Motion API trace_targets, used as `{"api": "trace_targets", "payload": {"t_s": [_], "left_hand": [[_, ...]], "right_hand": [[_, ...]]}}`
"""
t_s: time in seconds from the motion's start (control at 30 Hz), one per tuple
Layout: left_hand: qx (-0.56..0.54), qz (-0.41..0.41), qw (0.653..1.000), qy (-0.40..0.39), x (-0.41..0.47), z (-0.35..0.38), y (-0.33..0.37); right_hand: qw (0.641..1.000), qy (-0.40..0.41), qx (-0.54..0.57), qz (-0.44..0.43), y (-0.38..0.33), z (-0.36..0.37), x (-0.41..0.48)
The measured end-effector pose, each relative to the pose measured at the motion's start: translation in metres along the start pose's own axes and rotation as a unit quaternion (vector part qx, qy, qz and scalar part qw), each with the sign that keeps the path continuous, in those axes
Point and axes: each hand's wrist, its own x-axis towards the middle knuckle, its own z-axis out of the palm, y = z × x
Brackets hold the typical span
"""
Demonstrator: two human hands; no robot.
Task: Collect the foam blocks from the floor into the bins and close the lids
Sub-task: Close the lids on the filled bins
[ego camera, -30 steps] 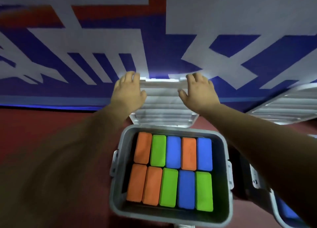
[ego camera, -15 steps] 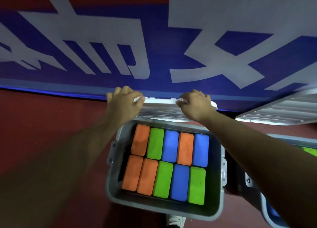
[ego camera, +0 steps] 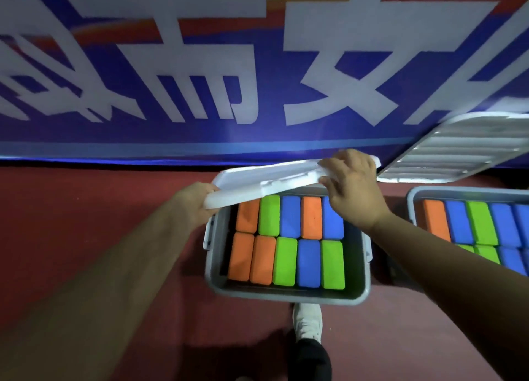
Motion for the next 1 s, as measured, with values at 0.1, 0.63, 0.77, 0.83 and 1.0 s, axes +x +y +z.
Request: {"api": "trace_targets", "payload": {"t_s": [0.1, 0.63, 0.77, 0.83, 1.0], "left_hand": [[-0.32, -0.061, 0.942, 0.087, -0.04, 0.046, -0.021], [0.211, 0.221, 0.928, 0.212, -0.108, 0.184, -0.152], [0.367, 0.276, 0.885, 0.071, -0.073, 0.223, -0.18], [0.439, 0.236, 0.867, -0.004, -0.054, 0.246, -0.188], [0.473, 0.181, 0.861, -0.045, -0.014, 0.29, -0.199]], "right_hand": [[0.965, 0.065, 0.083, 0.24, -0.026, -0.007, -0.046], [0.624, -0.102, 0.623, 0.461, 0.056, 0.057, -0.173], [0.658, -0.119, 0.562, 0.487, 0.101, 0.076, -0.186], [0.676, -0.121, 0.546, 0.48, 0.12, 0.086, -0.187], [0.801, -0.123, 0.369, 0.454, 0.169, 0.119, -0.185]]}}
